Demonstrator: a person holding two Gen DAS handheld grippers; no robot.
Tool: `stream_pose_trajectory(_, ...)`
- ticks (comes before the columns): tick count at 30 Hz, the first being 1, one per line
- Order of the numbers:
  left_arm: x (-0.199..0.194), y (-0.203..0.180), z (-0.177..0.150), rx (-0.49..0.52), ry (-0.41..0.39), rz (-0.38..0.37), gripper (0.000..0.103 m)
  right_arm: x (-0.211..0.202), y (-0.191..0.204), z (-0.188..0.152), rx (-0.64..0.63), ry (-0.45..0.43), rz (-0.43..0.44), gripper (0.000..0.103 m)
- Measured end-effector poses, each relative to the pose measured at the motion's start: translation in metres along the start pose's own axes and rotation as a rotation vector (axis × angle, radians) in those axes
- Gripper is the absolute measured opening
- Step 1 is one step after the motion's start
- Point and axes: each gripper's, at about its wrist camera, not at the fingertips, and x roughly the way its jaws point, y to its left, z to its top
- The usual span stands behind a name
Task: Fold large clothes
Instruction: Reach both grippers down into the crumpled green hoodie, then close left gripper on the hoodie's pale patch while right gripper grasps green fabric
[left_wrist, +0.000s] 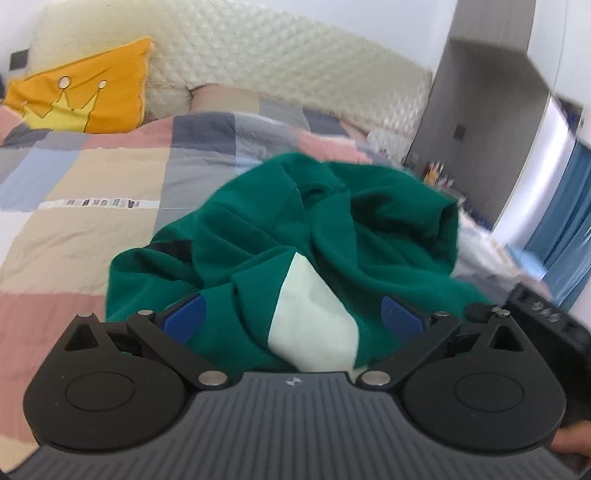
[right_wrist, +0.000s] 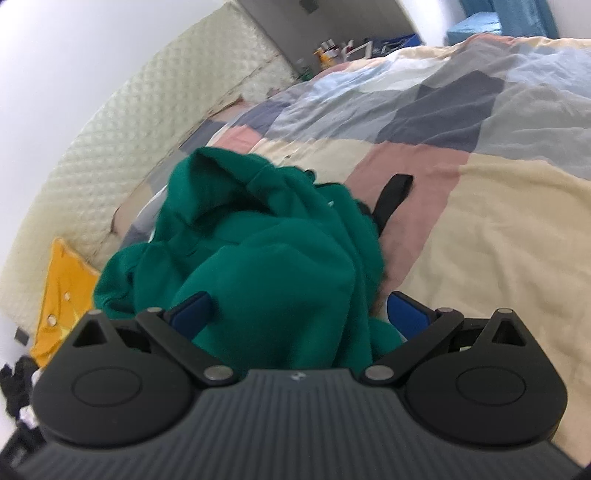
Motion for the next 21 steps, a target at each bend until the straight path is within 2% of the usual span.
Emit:
stream_pose_trajectory(2, 0.020, -0.007, 0.001, 0.046, 0.035, 0.025, 0.100, 0.003, 0.001, 0.001, -0.010, -0.017, -0.002, 0.103)
stream_pose_trajectory(6, 0.045, -0.030, -0.009, 0.270, 0.073, 0.107, 0.092, 0.003, -0.002, 0.003, -0.024, -0.053, -0.032, 0.103)
stream_pose_trajectory(9, 0.051, -0.035, -0.015, 0.341, 0.072, 0.154, 0.080, 0.003, -0.003, 0.004, -0.017, -0.049, -0.026, 0.103)
stream_pose_trajectory(11, 0.050, -0.035, -0.017, 0.359, 0.068, 0.182, 0.058, 0.000, -0.002, 0.001, -0.027, -0.060, -0.033, 0.103)
stream_pose_trajectory(12, 0.048, -0.033, -0.017, 0.357, 0.065, 0.192, 0.051, -0.001, 0.000, 0.000, -0.037, -0.061, -0.036, 0.103)
stream_pose_trajectory(13, 0.045, -0.027, -0.014, 0.333, 0.062, 0.202, 0.040, -0.001, 0.002, -0.001, -0.046, -0.063, -0.037, 0.103)
stream_pose_trajectory(14, 0.037, -0.019, -0.013, 0.290, 0.060, 0.204, 0.034, -0.003, 0.003, -0.001, -0.051, -0.067, -0.035, 0.103)
stream_pose_trajectory(18, 0.000, 0.014, 0.000, 0.134, 0.001, 0.227, 0.024, -0.010, 0.006, -0.005, -0.067, -0.088, -0.014, 0.103)
stream_pose_trajectory(21, -0.040, 0.043, 0.013, 0.023, -0.074, 0.241, 0.018, -0.014, 0.007, -0.006, -0.071, -0.080, -0.004, 0.103)
